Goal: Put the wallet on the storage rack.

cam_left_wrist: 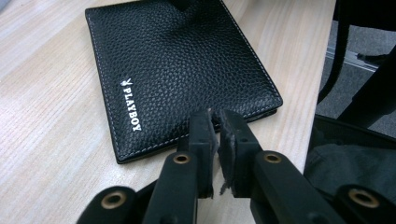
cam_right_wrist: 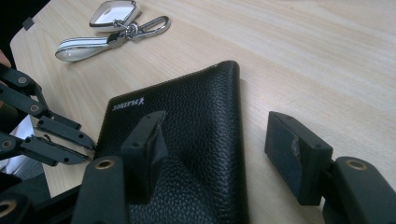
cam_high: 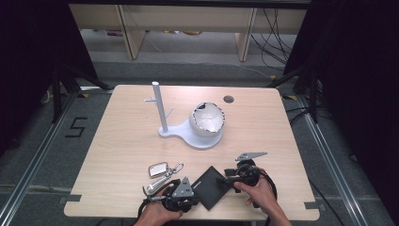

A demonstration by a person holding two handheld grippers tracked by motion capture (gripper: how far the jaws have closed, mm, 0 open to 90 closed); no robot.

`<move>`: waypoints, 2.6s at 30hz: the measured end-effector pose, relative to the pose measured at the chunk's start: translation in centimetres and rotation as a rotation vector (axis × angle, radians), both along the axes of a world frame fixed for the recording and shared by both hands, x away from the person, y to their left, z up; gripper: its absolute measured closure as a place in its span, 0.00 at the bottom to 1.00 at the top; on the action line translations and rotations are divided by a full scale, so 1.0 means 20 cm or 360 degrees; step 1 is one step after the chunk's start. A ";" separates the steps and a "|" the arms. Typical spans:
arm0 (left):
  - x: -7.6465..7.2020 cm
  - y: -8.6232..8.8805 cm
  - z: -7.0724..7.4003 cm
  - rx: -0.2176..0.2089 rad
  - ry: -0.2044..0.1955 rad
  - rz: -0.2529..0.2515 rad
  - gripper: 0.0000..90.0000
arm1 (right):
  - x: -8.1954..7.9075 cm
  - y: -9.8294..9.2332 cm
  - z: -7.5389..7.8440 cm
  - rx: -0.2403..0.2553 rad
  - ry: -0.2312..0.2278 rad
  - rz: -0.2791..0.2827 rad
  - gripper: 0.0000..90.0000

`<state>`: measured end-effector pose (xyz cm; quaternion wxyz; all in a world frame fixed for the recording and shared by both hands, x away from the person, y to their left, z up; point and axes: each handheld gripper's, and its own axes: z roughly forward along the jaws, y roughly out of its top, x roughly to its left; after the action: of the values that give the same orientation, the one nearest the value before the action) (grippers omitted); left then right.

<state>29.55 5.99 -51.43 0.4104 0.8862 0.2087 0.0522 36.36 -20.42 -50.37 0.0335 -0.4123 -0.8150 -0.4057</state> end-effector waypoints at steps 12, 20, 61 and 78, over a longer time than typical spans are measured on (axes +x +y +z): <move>0.00 0.00 0.00 0.0034 -0.0007 -0.0003 0.95 | 0.04 0.03 -0.03 0.0098 0.0161 0.0020 0.54; 0.01 0.01 0.00 0.0091 -0.0038 -0.0035 0.95 | 0.04 -0.02 -0.02 0.0234 0.0242 -0.0044 0.69; 0.02 0.25 0.18 0.0000 -0.0068 0.0208 0.38 | 0.05 -0.07 0.27 0.0517 -0.0024 -0.0065 0.86; 0.01 0.54 0.21 0.0027 -0.0143 0.0402 0.33 | 0.26 -0.26 0.49 0.0526 -0.0232 -0.0277 0.86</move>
<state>29.74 16.74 -47.27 0.4021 0.8530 0.2995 0.1450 41.60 -25.58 -40.53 0.0066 -0.4395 -0.6989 -0.5642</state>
